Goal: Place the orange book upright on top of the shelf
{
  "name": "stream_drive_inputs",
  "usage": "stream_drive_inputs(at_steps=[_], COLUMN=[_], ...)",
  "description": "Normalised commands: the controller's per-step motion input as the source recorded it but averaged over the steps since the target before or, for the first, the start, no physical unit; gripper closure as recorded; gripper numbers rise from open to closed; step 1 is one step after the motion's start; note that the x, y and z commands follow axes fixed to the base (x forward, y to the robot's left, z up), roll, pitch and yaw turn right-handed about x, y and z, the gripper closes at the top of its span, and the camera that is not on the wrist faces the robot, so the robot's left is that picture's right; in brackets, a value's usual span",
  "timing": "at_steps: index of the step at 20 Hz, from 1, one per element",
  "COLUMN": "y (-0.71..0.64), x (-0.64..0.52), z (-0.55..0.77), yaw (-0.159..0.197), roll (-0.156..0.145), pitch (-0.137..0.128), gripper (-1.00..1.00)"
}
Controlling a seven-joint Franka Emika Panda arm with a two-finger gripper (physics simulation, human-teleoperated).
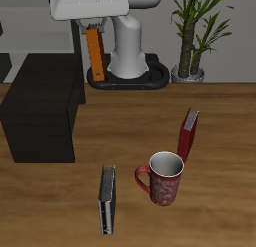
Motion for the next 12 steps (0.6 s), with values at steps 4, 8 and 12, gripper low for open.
stream_drive_inputs(at_steps=[4,8,12], y=[-0.33,-0.3,-0.23], x=[0.0,-0.08,-0.08], z=[0.03,0.1,0.09], yaw=[0.0,-0.001,0.003], roll=[0.037,-0.006,-0.01], pitch=[0.016,-0.012,-0.013], gripper=[1.0,1.0,1.0])
